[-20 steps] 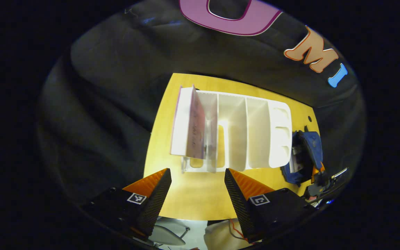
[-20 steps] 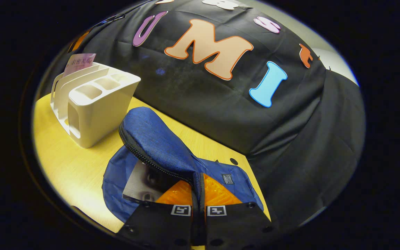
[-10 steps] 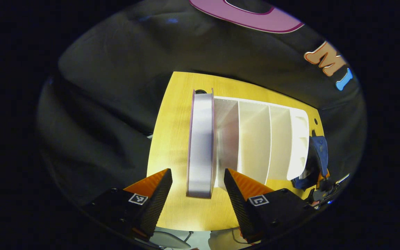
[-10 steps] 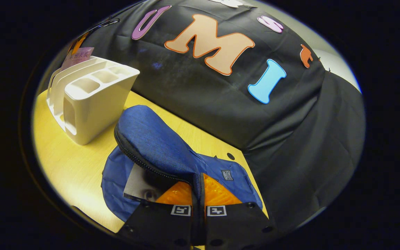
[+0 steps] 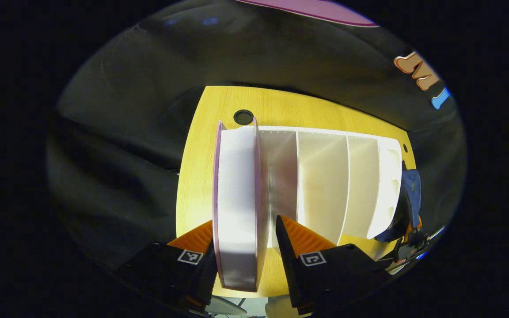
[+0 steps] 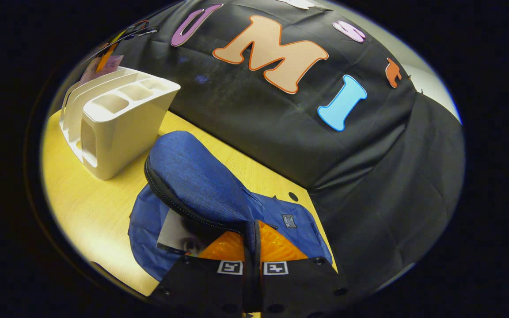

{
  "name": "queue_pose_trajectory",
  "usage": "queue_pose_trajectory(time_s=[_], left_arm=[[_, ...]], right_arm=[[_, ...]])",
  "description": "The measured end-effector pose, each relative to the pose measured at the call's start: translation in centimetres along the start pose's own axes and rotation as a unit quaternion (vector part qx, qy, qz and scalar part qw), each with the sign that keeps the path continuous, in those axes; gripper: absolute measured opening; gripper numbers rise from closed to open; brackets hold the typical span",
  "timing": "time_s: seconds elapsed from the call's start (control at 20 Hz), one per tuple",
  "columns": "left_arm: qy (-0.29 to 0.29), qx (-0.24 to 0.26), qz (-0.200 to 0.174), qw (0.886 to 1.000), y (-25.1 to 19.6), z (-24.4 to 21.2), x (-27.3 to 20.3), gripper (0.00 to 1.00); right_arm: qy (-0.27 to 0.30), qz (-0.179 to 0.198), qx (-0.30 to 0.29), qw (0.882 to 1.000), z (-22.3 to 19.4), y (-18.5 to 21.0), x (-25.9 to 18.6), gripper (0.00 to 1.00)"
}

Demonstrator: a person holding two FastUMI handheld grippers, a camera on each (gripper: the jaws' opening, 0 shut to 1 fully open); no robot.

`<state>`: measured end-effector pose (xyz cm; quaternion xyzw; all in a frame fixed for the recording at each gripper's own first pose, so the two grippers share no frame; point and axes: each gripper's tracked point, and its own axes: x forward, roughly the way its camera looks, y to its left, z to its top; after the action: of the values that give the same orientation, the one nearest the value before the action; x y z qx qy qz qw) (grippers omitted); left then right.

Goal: Open the schoolbag, grab two books from the bookshelf and put them into the schoolbag.

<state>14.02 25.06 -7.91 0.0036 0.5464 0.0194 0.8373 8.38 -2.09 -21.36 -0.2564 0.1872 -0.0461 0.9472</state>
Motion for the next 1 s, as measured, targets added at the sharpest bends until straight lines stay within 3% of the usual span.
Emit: queue_pose_trajectory(time_s=[0.2,0.25,0.35,1.0], left_arm=[[0.025,-0.01,0.019,0.999,0.3,0.0,1.0,0.64],[0.033,-0.021,0.008,0.999,-0.3,0.1,1.0,0.51],[0.043,-0.026,0.009,0.999,-0.7,-0.3,0.8,0.4],[0.079,-0.056,0.03,0.995,-1.7,-2.3,-1.9,0.37]], right_arm=[[0.001,0.001,-0.003,1.0,-0.1,0.1,0.0,0.01],[0.002,0.001,-0.001,1.0,-0.1,0.0,0.1,0.01],[0.003,0.002,0.002,1.0,-0.1,0.0,0.1,0.01],[-0.003,0.026,-0.008,1.0,-0.4,0.4,0.1,0.01]])
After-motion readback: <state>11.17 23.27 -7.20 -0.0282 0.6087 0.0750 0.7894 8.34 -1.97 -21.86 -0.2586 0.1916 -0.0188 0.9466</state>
